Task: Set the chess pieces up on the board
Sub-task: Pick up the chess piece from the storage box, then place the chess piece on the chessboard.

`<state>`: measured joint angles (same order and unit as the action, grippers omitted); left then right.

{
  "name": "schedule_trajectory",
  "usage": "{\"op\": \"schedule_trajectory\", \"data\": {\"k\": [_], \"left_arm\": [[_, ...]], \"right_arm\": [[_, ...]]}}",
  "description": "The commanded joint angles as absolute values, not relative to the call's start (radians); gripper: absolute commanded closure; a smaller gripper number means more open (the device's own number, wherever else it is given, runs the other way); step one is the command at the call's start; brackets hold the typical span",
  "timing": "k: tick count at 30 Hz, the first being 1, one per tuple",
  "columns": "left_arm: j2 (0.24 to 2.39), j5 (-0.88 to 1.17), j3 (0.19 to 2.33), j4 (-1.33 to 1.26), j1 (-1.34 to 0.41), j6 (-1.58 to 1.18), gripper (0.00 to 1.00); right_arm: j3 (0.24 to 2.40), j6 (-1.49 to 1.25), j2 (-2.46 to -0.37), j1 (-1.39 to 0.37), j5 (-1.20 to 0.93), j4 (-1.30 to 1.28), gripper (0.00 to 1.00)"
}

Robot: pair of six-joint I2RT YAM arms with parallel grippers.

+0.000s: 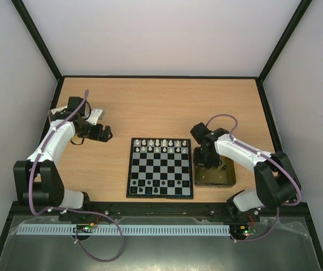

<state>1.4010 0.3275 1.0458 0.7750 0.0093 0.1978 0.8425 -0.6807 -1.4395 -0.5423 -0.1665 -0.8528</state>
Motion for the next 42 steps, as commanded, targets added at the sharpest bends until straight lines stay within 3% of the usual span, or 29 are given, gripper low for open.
{"op": "schedule_trajectory", "data": {"k": [1, 8, 18, 23, 42], "left_arm": [[1.405, 0.322, 1.027, 0.776, 0.005, 0.193, 0.01], [1.393, 0.326, 1.024, 0.773, 0.004, 0.193, 0.01], [1.382, 0.327, 1.022, 0.772, 0.004, 0.193, 0.01], [1.378, 0.328, 1.022, 0.77, 0.004, 0.192, 0.01], [1.382, 0.328, 1.02, 0.767, 0.004, 0.192, 0.01]], "right_arm": [[0.903, -0.681, -1.39, -0.54, -0.133, -0.936, 0.92], [1.052, -0.696, -1.331, -0.596, -0.091, -1.126, 0.93], [1.175, -0.935, -1.422, -1.066, -0.131, -1.142, 0.93], [1.221, -0.98, -1.507, -1.212, -0.155, -1.103, 0.93], [1.167, -0.937, -1.66, -1.243, -0.19, -0.947, 0.94]]}}
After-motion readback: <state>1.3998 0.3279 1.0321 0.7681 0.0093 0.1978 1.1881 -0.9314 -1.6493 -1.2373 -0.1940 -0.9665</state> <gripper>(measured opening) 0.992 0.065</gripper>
